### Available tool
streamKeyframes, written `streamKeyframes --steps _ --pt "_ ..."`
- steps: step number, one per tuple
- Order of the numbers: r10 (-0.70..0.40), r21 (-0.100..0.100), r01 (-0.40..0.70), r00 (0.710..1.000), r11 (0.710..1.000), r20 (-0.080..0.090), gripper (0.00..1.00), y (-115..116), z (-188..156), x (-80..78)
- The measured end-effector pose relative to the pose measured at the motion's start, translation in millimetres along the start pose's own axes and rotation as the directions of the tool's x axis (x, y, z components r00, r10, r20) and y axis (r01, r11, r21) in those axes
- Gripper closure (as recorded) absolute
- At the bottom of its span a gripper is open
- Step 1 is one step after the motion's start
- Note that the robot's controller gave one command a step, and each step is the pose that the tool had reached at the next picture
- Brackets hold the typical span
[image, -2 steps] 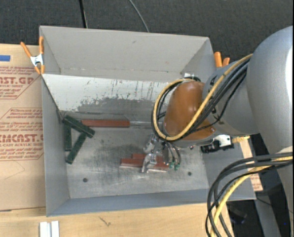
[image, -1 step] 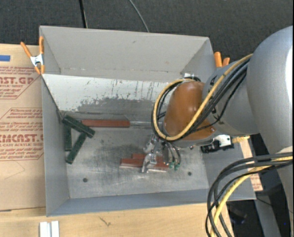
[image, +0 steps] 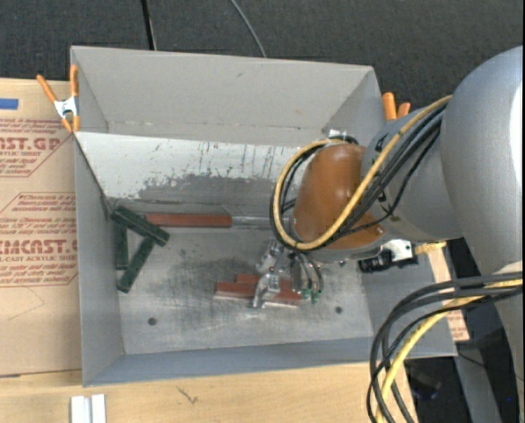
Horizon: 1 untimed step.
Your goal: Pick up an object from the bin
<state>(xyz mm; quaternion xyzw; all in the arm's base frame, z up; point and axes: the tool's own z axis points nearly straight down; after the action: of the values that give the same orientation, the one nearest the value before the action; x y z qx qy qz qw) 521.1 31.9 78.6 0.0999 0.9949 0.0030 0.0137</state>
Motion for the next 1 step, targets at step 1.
streamKeyframes --steps 1 --pt "-0.001 0.004 0.001 1.0 1.0 -0.015 1.0 -0.3 -4.4 2.1"
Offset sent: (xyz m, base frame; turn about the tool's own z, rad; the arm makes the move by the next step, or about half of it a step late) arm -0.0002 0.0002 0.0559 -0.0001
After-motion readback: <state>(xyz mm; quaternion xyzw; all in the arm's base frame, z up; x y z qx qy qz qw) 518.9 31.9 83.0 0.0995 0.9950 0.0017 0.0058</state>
